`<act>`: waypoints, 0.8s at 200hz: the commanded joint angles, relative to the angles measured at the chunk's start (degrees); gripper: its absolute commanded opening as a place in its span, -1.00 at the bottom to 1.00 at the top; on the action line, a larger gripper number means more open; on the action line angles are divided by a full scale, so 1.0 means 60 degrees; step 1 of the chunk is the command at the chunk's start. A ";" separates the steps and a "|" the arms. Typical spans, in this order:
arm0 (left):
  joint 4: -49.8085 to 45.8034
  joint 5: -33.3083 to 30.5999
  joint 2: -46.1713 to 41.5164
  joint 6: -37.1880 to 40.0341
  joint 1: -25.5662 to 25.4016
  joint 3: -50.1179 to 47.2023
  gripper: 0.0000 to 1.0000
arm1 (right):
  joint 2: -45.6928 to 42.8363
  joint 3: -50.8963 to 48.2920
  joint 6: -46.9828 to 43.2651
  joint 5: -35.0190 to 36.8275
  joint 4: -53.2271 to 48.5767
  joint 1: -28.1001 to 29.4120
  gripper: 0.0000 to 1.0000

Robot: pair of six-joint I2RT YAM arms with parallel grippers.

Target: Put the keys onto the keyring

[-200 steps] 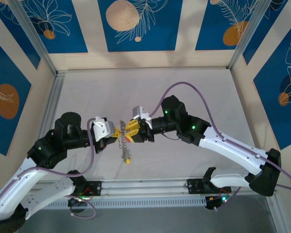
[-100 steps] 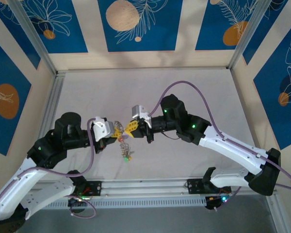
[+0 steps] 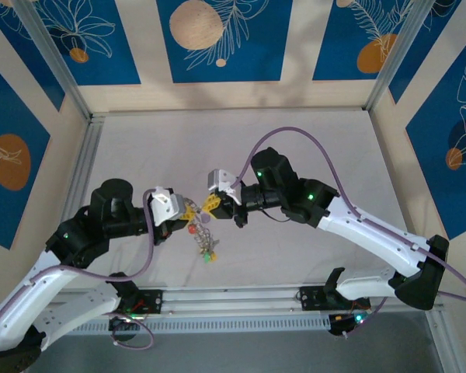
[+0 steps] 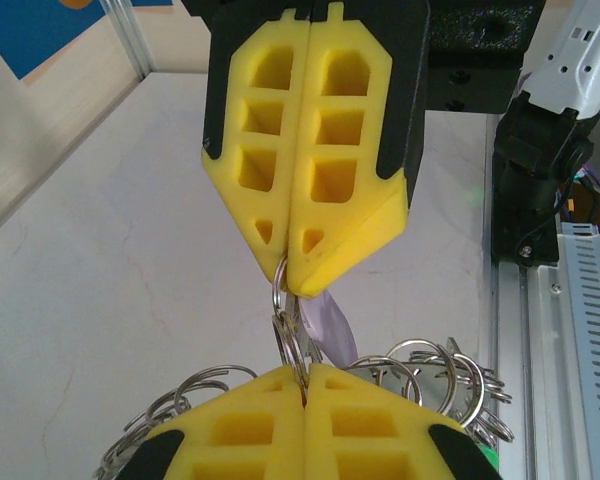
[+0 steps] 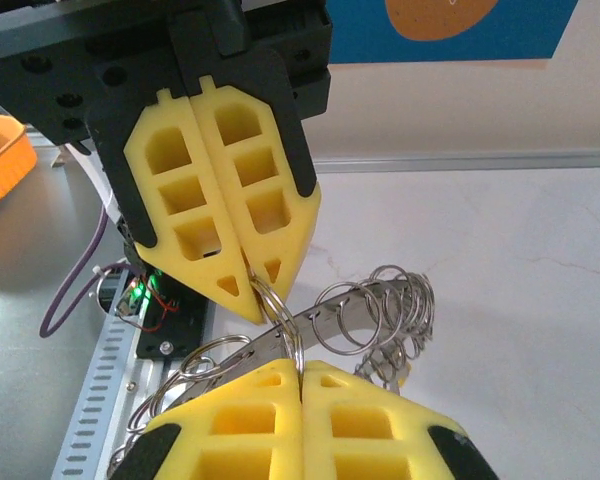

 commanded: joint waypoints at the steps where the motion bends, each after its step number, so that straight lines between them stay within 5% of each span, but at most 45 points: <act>1: 0.0061 0.0544 -0.0221 0.0091 -0.0081 0.0422 -1.00 | 0.0159 0.0255 -0.0174 0.0714 -0.0336 -0.0137 -1.00; 42: 0.0392 0.0680 -0.0304 0.0013 -0.0091 0.0353 -1.00 | 0.0854 0.0696 0.0193 0.0303 -0.0840 -0.0195 -1.00; 74: 0.0517 0.0743 -0.0313 0.0029 -0.0084 0.0259 -1.00 | 0.1131 0.0874 0.0570 0.0032 -0.0873 -0.0395 -0.68; 160: 0.0627 0.0794 -0.0372 0.0095 -0.0080 0.0118 -1.00 | 0.1259 0.1050 0.0802 -0.0175 -0.1046 -0.0601 -0.51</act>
